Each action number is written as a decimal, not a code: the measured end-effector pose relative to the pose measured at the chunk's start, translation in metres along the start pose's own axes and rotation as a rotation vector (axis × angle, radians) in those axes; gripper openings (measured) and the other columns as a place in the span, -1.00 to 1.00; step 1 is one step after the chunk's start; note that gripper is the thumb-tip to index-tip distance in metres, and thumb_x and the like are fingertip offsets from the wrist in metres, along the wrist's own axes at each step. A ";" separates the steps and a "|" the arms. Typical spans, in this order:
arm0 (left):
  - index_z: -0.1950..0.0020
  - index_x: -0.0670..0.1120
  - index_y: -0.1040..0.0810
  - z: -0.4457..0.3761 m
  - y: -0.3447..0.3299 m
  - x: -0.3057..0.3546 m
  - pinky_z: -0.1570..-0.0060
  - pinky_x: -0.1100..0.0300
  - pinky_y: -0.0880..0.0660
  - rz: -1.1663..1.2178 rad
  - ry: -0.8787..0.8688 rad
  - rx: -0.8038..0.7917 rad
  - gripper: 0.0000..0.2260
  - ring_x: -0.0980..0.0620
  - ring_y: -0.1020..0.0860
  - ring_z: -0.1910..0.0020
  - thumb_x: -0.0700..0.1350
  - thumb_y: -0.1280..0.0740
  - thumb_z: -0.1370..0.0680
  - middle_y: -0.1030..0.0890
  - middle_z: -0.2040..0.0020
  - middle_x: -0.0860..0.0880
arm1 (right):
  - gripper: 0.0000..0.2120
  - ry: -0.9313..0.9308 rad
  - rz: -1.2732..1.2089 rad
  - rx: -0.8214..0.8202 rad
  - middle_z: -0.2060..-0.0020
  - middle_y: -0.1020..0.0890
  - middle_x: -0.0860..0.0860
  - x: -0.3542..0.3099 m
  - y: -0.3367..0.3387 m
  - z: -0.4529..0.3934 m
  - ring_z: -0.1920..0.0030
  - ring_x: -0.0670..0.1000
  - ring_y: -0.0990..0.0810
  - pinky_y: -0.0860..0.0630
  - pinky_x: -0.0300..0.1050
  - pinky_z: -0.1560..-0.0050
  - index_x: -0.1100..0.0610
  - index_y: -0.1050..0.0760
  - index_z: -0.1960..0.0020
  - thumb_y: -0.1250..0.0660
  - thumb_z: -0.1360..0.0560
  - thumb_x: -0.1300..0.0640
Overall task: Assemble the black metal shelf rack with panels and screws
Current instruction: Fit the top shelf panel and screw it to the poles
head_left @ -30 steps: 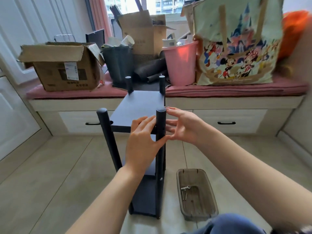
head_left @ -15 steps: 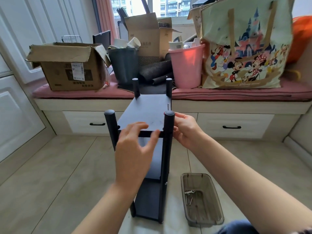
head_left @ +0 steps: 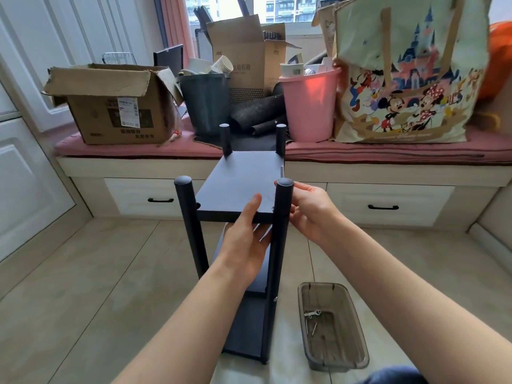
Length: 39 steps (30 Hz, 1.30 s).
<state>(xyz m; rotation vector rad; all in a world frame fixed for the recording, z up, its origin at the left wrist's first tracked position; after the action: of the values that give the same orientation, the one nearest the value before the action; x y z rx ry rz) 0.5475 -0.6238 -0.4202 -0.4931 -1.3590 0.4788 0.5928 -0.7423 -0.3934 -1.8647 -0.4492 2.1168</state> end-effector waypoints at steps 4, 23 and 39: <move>0.07 -0.06 -0.55 -0.007 -0.002 0.000 0.13 0.16 -0.59 0.061 -0.009 -0.032 -0.95 0.04 -0.66 0.18 -0.13 -0.35 -0.59 -0.62 0.22 0.00 | -0.96 0.060 0.161 0.052 0.16 -0.71 0.11 -0.010 0.008 0.006 0.10 0.08 -0.66 -0.59 0.00 -0.12 0.19 -0.62 0.06 -0.38 -0.55 0.24; 0.13 -0.09 -0.68 0.001 -0.010 0.001 0.22 0.19 -0.60 0.114 -0.057 -0.131 -0.85 0.02 -0.66 0.24 -0.11 -0.36 -0.59 -0.66 0.23 -0.05 | -0.88 0.685 0.595 0.142 0.18 -0.73 -0.04 -0.050 -0.028 0.063 0.11 -0.09 -0.71 -0.62 0.02 -0.08 0.10 -0.53 -0.04 -0.21 -0.65 0.17; -0.03 -0.07 -0.61 0.003 0.000 0.005 -0.04 0.11 -0.61 0.000 -0.047 -0.270 -0.86 -0.01 -0.66 -0.10 -0.07 -0.42 -0.50 -0.68 0.01 -0.06 | -0.94 0.617 0.695 0.151 0.31 -0.70 -0.15 -0.049 0.024 0.097 0.27 -0.13 -0.67 -0.58 -0.24 0.13 -0.03 -0.66 0.12 -0.51 -0.44 0.11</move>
<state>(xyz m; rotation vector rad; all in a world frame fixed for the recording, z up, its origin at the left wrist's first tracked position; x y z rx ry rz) 0.5453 -0.6212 -0.4158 -0.7065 -1.4775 0.3092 0.5029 -0.7890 -0.3476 -2.6698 0.5528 1.6622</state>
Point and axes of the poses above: each hand's wrist, its own z-axis away from the middle knuckle, its own y-axis out of the back of the hand, x = y × z, the point moved 6 cm from there along -z, towards the middle knuckle
